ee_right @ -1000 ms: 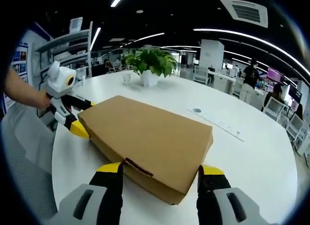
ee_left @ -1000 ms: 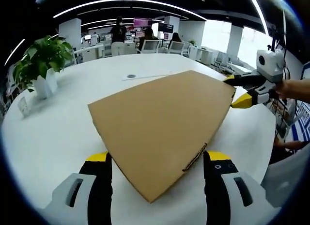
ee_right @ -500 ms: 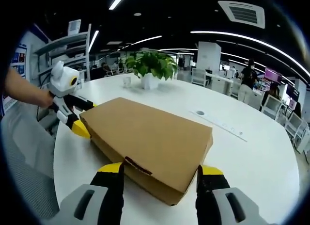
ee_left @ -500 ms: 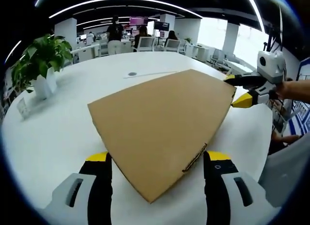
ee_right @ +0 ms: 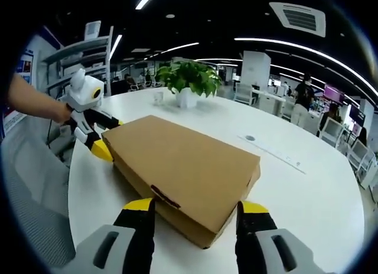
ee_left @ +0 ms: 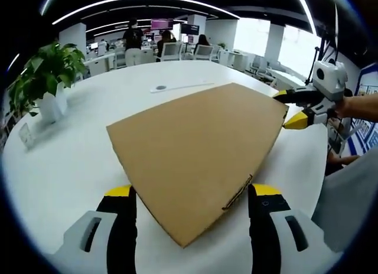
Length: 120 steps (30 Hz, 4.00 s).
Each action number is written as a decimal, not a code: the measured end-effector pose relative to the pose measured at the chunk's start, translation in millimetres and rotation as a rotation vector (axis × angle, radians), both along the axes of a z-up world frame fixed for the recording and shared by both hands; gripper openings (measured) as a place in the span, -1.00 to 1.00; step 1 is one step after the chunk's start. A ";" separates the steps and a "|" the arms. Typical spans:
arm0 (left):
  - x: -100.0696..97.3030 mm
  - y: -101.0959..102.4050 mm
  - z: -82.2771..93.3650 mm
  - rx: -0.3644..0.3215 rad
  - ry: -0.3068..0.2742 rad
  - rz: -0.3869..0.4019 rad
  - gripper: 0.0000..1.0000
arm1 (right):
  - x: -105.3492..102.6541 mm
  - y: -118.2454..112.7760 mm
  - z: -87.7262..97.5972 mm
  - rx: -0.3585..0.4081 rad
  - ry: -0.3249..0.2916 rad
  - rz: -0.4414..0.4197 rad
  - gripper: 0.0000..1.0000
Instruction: Operate the shoe box by opening the lid, removing the specified soft item, and placing it in the target area until the item is outside and the box remains undamaged.
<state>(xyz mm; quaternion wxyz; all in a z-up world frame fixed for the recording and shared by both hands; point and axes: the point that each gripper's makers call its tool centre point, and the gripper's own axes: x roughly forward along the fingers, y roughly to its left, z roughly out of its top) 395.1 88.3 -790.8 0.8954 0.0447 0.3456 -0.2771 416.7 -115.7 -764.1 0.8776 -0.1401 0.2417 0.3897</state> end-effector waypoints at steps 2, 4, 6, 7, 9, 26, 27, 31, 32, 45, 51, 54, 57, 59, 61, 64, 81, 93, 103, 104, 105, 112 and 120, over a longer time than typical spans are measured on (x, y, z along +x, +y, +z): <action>-0.5 4.8 -0.5 0.001 0.002 -0.006 0.58 | -2.5 3.2 0.2 0.001 0.000 0.004 0.01; -1.5 9.3 -0.4 0.001 0.003 -0.012 0.58 | -5.1 6.6 0.6 0.002 0.001 0.008 0.00; -3.5 12.8 0.1 0.002 0.005 -0.018 0.58 | -7.7 9.9 0.7 0.005 0.002 0.012 -0.02; -4.0 13.3 0.2 0.003 0.006 -0.019 0.58 | -8.5 11.2 0.7 0.006 0.002 0.013 -0.02; -4.8 17.7 -0.2 0.004 0.008 -0.024 0.58 | -10.4 14.3 0.8 0.007 0.001 0.017 -0.04; -20.5 45.6 3.0 0.026 0.039 -0.080 0.58 | -33.2 41.1 1.4 0.012 -0.006 0.043 -0.13; -21.4 46.6 3.3 0.026 0.039 -0.082 0.58 | -33.9 42.5 1.4 0.015 -0.005 0.041 -0.13; -26.3 53.2 4.7 0.027 0.038 -0.091 0.58 | -38.0 50.8 1.3 0.021 -0.003 0.040 -0.14; -26.8 55.0 4.8 0.028 0.040 -0.093 0.58 | -39.0 52.7 1.4 0.022 -0.002 0.041 -0.15; -35.0 80.0 5.4 0.053 0.072 -0.135 0.58 | -55.0 76.1 0.8 0.022 -0.001 0.073 -0.21; -38.6 90.8 5.1 0.060 0.079 -0.149 0.58 | -62.4 85.3 0.8 0.034 -0.001 0.077 -0.23; -39.4 94.8 4.6 0.065 0.079 -0.156 0.58 | -65.1 88.6 -0.5 0.033 -0.002 0.086 -0.24; -39.5 97.4 4.4 0.064 0.077 -0.163 0.58 | -67.2 91.0 -0.2 0.034 -0.005 0.085 -0.25; -39.5 98.1 4.3 0.064 0.076 -0.166 0.58 | -67.5 91.6 -0.6 0.034 -0.007 0.082 -0.25; -39.4 98.6 4.3 0.064 0.076 -0.168 0.58 | -68.3 92.1 -0.5 0.036 -0.008 0.079 -0.25; -39.5 98.9 4.2 0.065 0.077 -0.170 0.58 | -68.7 91.9 -0.5 0.039 -0.012 0.075 -0.24; -40.9 100.7 9.0 0.055 0.094 -0.154 0.59 | -68.5 91.7 3.8 0.062 -0.004 0.051 -0.22; -43.9 100.3 21.8 0.026 0.074 -0.137 0.58 | -68.1 92.9 14.7 0.105 0.004 0.030 -0.19; -43.9 99.1 32.0 0.022 0.056 -0.128 0.61 | -67.7 94.7 28.1 0.131 -0.014 0.037 -0.12; -44.2 98.5 32.9 0.017 0.058 -0.127 0.62 | -67.4 94.6 29.1 0.132 -0.014 0.037 -0.12; -44.3 98.4 34.6 0.014 0.056 -0.123 0.62 | -67.2 94.8 31.0 0.136 -0.015 0.039 -0.11; -40.7 99.2 43.3 0.010 0.038 -0.106 0.58 | -66.3 96.8 41.6 0.143 -0.038 0.053 -0.03; -36.5 99.7 54.7 0.008 0.012 -0.093 0.57 | -60.1 96.8 55.0 0.148 -0.067 0.060 -0.04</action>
